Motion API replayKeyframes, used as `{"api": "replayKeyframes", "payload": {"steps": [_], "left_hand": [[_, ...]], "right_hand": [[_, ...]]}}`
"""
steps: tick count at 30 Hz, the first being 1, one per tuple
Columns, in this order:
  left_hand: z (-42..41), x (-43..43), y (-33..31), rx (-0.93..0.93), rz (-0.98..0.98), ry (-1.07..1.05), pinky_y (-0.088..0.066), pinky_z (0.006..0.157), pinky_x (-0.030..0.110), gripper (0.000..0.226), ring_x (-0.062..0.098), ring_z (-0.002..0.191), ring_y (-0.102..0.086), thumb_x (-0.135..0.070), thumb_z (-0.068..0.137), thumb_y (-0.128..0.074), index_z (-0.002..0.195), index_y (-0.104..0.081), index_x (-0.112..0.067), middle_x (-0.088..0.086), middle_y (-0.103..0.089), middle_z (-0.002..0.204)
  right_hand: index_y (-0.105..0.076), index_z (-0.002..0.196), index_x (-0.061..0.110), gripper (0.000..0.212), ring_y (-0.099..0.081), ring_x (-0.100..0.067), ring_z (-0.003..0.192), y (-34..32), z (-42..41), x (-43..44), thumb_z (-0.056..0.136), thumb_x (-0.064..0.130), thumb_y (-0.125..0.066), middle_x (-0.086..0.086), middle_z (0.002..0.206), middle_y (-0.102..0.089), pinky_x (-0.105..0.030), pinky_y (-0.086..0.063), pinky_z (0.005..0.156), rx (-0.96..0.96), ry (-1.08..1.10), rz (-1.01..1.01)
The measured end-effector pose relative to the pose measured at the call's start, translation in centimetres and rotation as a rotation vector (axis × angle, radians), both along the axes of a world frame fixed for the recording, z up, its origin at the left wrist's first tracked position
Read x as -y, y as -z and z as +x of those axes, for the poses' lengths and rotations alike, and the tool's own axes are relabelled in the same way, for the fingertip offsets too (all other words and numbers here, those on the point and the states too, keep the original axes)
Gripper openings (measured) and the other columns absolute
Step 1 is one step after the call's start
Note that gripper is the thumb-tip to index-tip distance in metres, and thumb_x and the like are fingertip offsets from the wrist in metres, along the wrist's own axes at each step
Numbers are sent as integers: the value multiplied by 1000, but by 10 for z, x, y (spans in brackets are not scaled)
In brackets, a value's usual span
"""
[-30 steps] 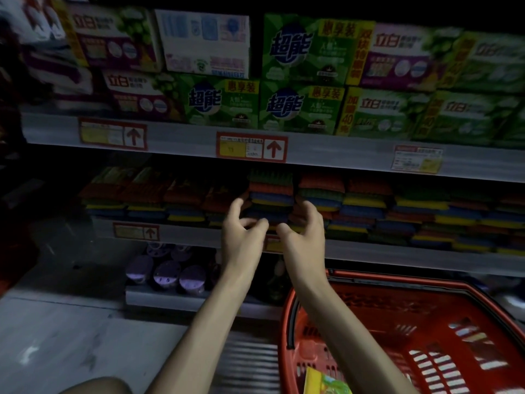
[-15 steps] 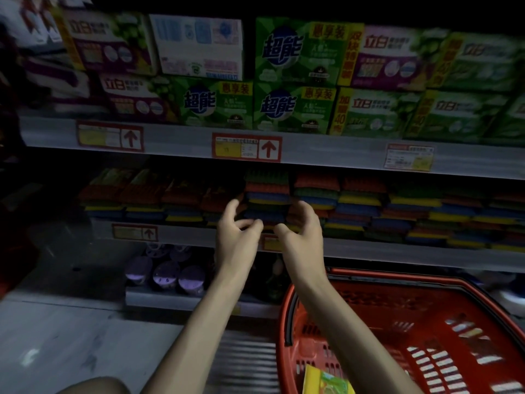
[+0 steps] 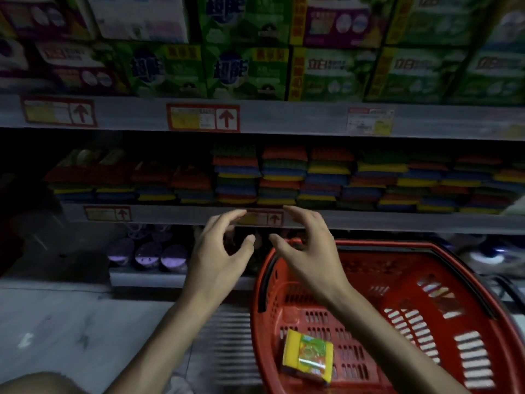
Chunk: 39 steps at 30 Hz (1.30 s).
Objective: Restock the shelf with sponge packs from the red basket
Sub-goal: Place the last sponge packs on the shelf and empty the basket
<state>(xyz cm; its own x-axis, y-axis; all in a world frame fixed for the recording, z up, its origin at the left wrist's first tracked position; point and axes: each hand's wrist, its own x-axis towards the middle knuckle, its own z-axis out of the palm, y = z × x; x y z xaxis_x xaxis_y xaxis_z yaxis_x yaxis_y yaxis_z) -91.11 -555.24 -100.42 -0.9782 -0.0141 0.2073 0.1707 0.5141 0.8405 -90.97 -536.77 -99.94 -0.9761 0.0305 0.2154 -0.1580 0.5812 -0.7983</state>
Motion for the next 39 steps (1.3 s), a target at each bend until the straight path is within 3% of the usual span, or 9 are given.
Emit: {"api": "replayKeyframes", "payload": {"steps": [6, 8, 15, 18, 21, 25, 32, 36, 39], "left_hand": [[30, -29, 31, 7, -386, 182, -47, 102, 36, 48, 13, 124, -54, -44, 90, -61, 135, -59, -29, -12, -54, 133], [38, -37, 47, -9, -531, 233, -47, 101, 39, 49, 18, 121, -55, -45, 87, -58, 134, -60, -29, -9, -56, 131], [50, -42, 97, -70, -837, 466, -39, 111, 48, 52, 28, 145, -36, -39, 89, -60, 139, -58, -26, 3, -51, 146], [50, -40, 101, -32, -890, 470, -35, 115, 49, 52, 27, 151, -26, -38, 92, -58, 143, -55, -25, 5, -44, 153], [51, -42, 104, -3, -879, 445, -38, 114, 52, 51, 27, 153, -23, -36, 93, -57, 143, -55, -22, 8, -43, 152], [52, -46, 105, 5, -886, 437, -41, 112, 51, 54, 28, 152, -23, -34, 94, -57, 145, -53, -18, 8, -44, 151], [53, -47, 104, -5, -905, 427, -37, 116, 50, 56, 29, 153, -20, -35, 95, -55, 148, -49, -17, 8, -43, 151], [53, -48, 103, -5, -942, 429, -38, 114, 51, 57, 29, 153, -19, -37, 96, -54, 149, -47, -17, 8, -43, 151], [53, -48, 101, -51, -961, 411, -42, 108, 52, 57, 31, 149, -29, -36, 91, -61, 144, -52, -16, 10, -48, 146]], "right_hand": [[-61, 137, 21, 56, -58, -12, 122, 52, 30, -68, 86, 40, -76, 5, 128, -59, -23, -44, 104, 194, -139, 284], [-60, 138, 17, 59, -58, -20, 124, 77, 35, -84, 86, 38, -78, -3, 128, -60, -18, -38, 102, 343, -212, 376], [-41, 153, 12, 89, -50, -31, 137, 179, 28, -97, 83, 49, -81, -15, 151, -50, -31, -43, 107, 892, -454, 687], [-27, 159, 8, 98, -41, -30, 146, 207, 20, -93, 85, 40, -82, -15, 162, -37, -29, -36, 113, 1016, -509, 684], [-24, 158, 0, 90, -33, -30, 150, 228, 10, -96, 91, 24, -78, -14, 165, -31, -26, -28, 116, 1167, -501, 604], [-42, 149, 7, 77, -56, -19, 126, 253, 14, -99, 86, 22, -83, -2, 137, -59, -22, -38, 103, 1218, -553, 658], [-63, 135, 17, 78, -60, -23, 123, 258, 20, -102, 69, 45, -92, -5, 137, -64, -22, -43, 93, 1156, -511, 662], [-49, 143, 19, 100, -47, -31, 132, 250, 25, -101, 59, 47, -96, -11, 144, -47, -30, -41, 107, 1076, -438, 663], [-44, 133, 12, 98, -56, -32, 124, 228, 24, -105, 56, 34, -100, -16, 136, -55, -32, -47, 96, 957, -401, 660]]}}
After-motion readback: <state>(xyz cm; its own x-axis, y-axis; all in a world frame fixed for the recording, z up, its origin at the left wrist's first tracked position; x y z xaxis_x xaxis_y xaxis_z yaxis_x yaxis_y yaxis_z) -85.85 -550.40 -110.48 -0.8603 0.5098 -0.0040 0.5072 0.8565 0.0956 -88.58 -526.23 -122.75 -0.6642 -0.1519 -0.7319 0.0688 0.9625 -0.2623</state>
